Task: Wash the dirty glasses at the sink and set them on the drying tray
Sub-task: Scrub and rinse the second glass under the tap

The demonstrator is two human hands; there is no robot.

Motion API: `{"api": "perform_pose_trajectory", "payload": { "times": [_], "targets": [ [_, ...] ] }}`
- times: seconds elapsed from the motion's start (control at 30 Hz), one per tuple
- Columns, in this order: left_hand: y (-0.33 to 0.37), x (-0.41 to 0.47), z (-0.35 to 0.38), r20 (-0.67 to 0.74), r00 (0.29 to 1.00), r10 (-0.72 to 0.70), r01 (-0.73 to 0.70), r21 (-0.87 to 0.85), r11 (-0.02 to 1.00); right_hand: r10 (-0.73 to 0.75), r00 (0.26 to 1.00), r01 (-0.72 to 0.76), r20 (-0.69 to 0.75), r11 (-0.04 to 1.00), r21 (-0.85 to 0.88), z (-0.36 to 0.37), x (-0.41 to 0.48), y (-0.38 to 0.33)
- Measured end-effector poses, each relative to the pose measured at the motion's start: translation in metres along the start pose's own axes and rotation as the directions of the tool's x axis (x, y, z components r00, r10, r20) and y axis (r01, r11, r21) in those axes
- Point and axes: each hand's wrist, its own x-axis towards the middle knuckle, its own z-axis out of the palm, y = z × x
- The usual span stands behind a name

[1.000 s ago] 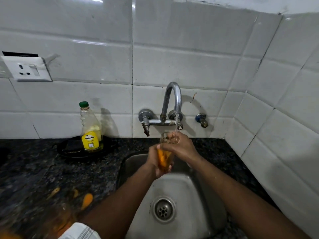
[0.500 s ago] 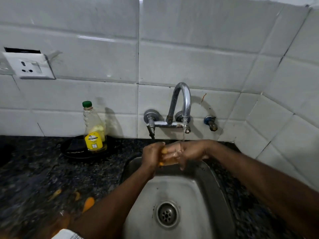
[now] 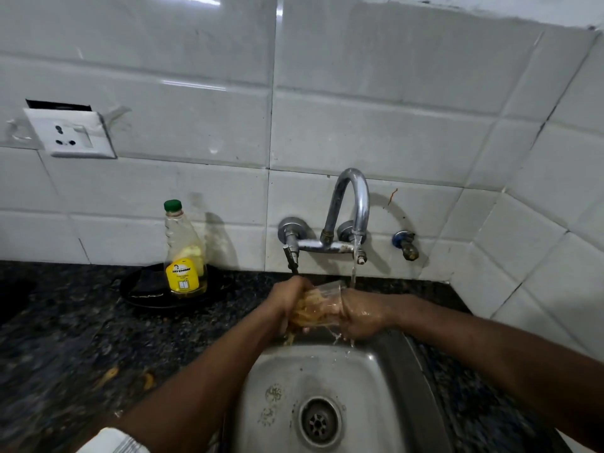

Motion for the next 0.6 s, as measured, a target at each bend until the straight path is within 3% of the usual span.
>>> {"api": "perform_pose_trajectory", "payload": {
  "times": [0.07, 0.13, 0.17, 0.23, 0.27, 0.33, 0.4, 0.43, 0.47, 0.53, 0.57, 0.6],
  "targets": [
    [0.004, 0.002, -0.003, 0.021, 0.998, 0.058, -0.056, -0.051, 0.997, 0.018, 1.000, -0.018, -0.012, 0.999, 0.037, -0.010, -0.003, -0.002],
    [-0.002, 0.002, 0.001, -0.106, 0.948, 0.301, -0.312, -0.105, 0.944, 0.071, 0.997, -0.067, -0.011, 0.978, 0.196, -0.022, -0.004, -0.002],
    [-0.006, 0.000, 0.004, -0.172, 0.899, 0.404, -0.420, -0.071, 0.905, 0.105, 0.994, -0.093, -0.024, 0.951, 0.293, -0.026, -0.005, -0.001],
    [-0.012, -0.001, 0.011, -0.232, 0.848, 0.477, -0.484, 0.030, 0.875, 0.078, 0.997, -0.075, -0.002, 0.962, 0.262, -0.025, -0.008, 0.001],
    [-0.009, -0.002, 0.012, -0.235, 0.870, 0.433, -0.435, 0.043, 0.899, 0.045, 0.999, -0.042, -0.014, 0.986, 0.163, -0.023, -0.008, 0.000],
    [0.004, -0.005, 0.012, -0.141, 0.976, 0.163, -0.165, 0.003, 0.986, -0.013, 0.997, 0.008, -0.071, 0.997, -0.076, -0.016, -0.012, -0.003],
    [0.016, -0.012, 0.008, -0.024, 1.000, -0.017, 0.016, -0.009, 1.000, -0.077, 0.993, 0.061, -0.095, 0.986, -0.158, -0.013, -0.014, -0.001],
    [0.017, -0.013, 0.008, -0.034, 0.999, 0.023, -0.024, -0.020, 1.000, -0.063, 0.995, 0.054, -0.074, 0.993, -0.109, -0.013, -0.013, -0.001],
    [0.015, -0.011, 0.008, -0.091, 0.983, 0.160, -0.163, -0.027, 0.986, -0.024, 0.997, 0.021, -0.073, 0.999, -0.032, -0.015, -0.013, 0.001],
    [0.006, -0.011, 0.010, -0.193, 0.862, 0.469, -0.476, 0.007, 0.879, 0.047, 0.994, -0.040, -0.101, 0.997, 0.070, -0.021, -0.011, 0.002],
    [0.004, -0.012, 0.011, -0.209, 0.823, 0.529, -0.532, 0.046, 0.846, 0.036, 0.994, -0.028, -0.105, 0.997, 0.072, -0.022, -0.011, 0.001],
    [0.007, -0.010, 0.010, -0.208, 0.834, 0.511, -0.507, 0.077, 0.858, 0.029, 0.993, -0.023, -0.117, 0.998, 0.052, -0.022, -0.008, 0.005]
  ]
}}
